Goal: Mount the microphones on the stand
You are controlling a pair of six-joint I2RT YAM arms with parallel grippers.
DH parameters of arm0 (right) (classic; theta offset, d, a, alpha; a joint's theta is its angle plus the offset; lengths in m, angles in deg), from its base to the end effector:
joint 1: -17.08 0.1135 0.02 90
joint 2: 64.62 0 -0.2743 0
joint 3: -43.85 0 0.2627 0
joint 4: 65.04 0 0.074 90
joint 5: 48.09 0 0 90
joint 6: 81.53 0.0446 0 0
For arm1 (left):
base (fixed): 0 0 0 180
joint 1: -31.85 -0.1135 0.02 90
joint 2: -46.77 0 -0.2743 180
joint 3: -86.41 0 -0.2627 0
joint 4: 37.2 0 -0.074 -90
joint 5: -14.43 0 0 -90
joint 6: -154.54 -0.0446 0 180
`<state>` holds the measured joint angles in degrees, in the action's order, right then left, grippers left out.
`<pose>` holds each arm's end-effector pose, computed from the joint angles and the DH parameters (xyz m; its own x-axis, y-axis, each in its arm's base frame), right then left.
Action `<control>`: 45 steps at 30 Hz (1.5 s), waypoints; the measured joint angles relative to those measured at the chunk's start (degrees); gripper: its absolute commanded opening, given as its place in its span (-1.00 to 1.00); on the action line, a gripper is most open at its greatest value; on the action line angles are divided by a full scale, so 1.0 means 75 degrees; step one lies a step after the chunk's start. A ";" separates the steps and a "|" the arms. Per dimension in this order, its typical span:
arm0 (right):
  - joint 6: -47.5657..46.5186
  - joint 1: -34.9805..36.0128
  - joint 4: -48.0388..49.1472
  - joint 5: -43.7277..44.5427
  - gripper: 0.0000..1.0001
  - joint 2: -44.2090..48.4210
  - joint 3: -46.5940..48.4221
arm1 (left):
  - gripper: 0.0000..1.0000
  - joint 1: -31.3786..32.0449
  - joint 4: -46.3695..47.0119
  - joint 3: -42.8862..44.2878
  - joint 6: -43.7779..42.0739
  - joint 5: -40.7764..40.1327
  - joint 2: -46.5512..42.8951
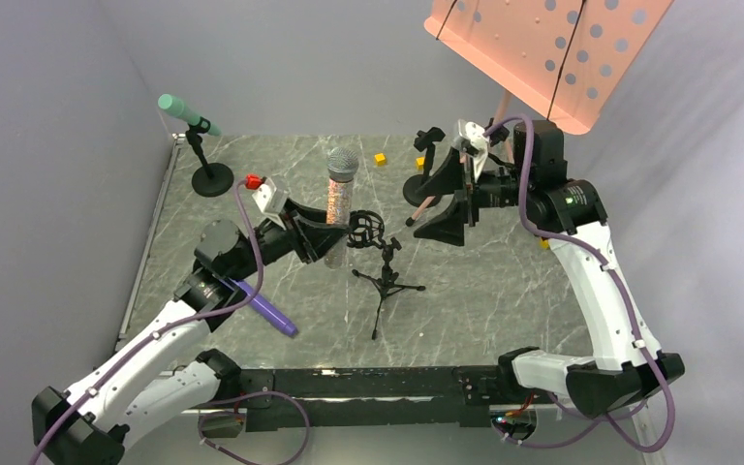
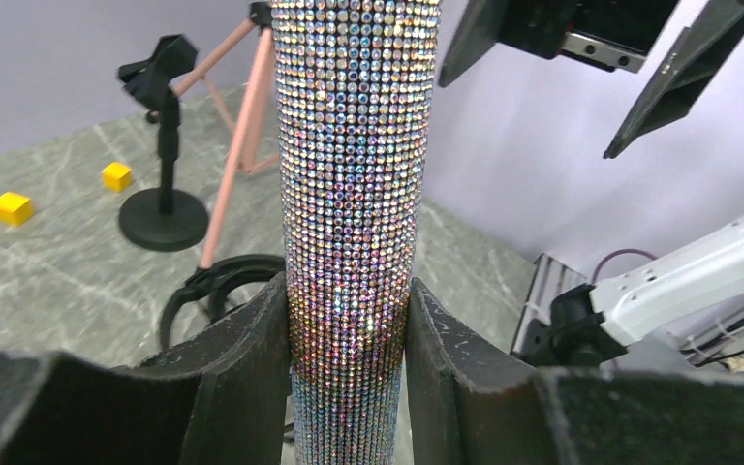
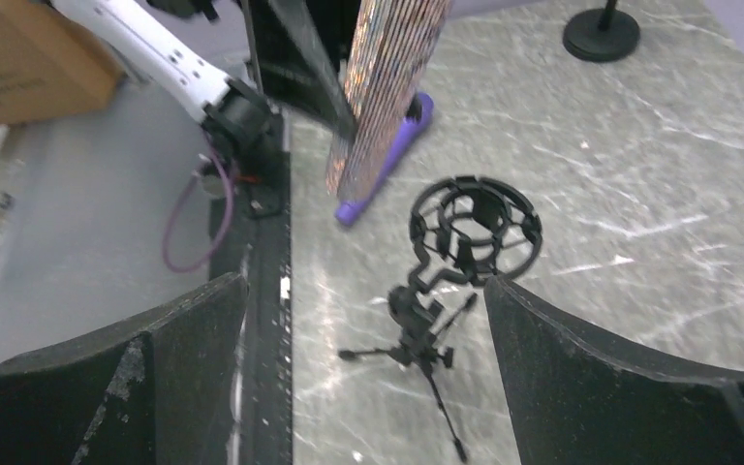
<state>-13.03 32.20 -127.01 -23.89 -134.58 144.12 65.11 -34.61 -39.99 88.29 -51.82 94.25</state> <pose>0.2127 0.0996 0.4553 -0.1576 -0.1982 -0.9674 -0.9825 0.1296 0.1335 0.1652 -0.1298 0.3611 -0.2203 -0.2963 -0.9293 0.8152 0.4673 -0.3423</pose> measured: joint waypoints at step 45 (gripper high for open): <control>0.6816 0.0248 0.5869 -0.0895 0.22 0.0166 -0.1177 | -0.98 0.3002 0.2011 0.1617 0.0096 -0.1751 0.2725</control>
<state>38.10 34.06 -82.99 -30.60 -133.33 135.29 87.62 -19.52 -27.86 89.01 -64.96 114.69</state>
